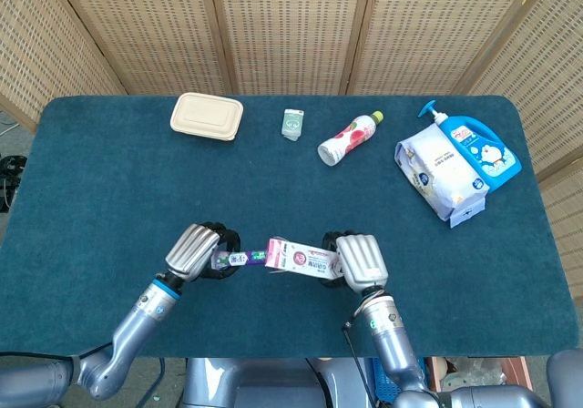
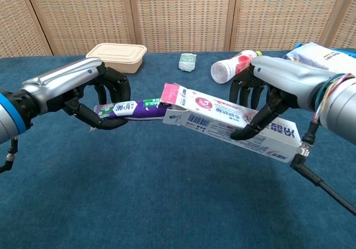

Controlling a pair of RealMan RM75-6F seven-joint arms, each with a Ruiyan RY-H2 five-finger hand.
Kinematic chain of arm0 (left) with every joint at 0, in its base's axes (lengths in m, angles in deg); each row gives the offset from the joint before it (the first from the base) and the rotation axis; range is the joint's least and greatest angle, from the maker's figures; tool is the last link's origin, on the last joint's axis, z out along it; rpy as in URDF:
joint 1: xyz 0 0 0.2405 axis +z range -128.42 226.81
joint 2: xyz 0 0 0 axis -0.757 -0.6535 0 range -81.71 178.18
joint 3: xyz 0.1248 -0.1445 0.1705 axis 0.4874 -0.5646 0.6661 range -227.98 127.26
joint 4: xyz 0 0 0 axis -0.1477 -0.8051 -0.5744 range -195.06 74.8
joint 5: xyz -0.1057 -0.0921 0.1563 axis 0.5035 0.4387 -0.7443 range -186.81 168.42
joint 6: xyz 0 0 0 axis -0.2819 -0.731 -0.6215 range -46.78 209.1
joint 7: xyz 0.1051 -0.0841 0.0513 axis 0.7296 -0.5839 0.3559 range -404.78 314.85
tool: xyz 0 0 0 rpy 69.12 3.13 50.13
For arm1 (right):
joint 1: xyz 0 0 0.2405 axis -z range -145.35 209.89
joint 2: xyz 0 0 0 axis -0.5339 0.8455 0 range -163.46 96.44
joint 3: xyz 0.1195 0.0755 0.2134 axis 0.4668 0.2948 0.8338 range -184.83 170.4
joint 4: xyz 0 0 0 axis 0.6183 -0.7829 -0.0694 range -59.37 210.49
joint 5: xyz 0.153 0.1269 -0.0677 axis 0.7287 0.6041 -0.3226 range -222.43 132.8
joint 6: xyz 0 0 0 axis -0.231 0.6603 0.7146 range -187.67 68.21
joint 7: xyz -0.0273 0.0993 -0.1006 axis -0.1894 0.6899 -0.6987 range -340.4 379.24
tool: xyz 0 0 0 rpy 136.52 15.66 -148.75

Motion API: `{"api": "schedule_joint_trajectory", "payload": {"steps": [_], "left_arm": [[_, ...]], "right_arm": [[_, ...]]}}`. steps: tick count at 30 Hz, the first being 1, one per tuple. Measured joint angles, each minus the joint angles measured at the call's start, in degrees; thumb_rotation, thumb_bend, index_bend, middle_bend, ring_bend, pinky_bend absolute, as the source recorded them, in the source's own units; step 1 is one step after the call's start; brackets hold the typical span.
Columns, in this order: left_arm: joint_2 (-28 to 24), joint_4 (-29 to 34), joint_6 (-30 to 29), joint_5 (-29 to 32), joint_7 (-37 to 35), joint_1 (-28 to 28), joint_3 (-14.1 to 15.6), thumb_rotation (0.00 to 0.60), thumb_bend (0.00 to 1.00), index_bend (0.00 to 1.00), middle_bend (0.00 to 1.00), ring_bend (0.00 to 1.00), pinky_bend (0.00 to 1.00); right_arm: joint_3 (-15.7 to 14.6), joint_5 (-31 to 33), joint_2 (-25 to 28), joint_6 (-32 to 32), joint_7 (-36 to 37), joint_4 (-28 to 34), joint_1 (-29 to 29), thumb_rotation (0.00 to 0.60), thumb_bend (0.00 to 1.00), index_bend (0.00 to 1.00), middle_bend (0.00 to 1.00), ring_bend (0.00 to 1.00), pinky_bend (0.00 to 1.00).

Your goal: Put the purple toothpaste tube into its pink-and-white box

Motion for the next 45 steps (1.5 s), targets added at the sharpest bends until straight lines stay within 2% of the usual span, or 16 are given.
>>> {"api": "schedule_joint_trajectory", "payload": {"steps": [7, 24, 45], "left_arm": [[-0.21, 0.86, 0.31, 0.41, 0.84, -0.31, -0.23, 0.600, 0.50, 0.85, 0.60, 0.43, 0.46], [-3.41, 7.52, 4.04, 7.88, 6.39, -1.91, -2.16, 0.600, 0.50, 0.85, 0.60, 0.43, 0.46], [-4.26, 12.77, 3.99, 13.05, 13.55, -3.61, -3.16, 0.600, 0.50, 0.84, 0.59, 0.43, 0.45]], "right_arm": [[0.02, 0.80, 0.77, -1.06, 1.03, 1.09, -0.23, 0.600, 0.16, 0.65, 0.53, 0.44, 0.50], [-1.29, -1.26, 3.00, -5.59, 6.22, 0.90, -1.14, 0.600, 0.16, 0.65, 0.53, 0.44, 0.50], [-2.16, -2.64, 2.71, -6.27, 8.12, 0.11, -1.65, 0.600, 0.16, 0.65, 0.53, 0.44, 0.50]]}}
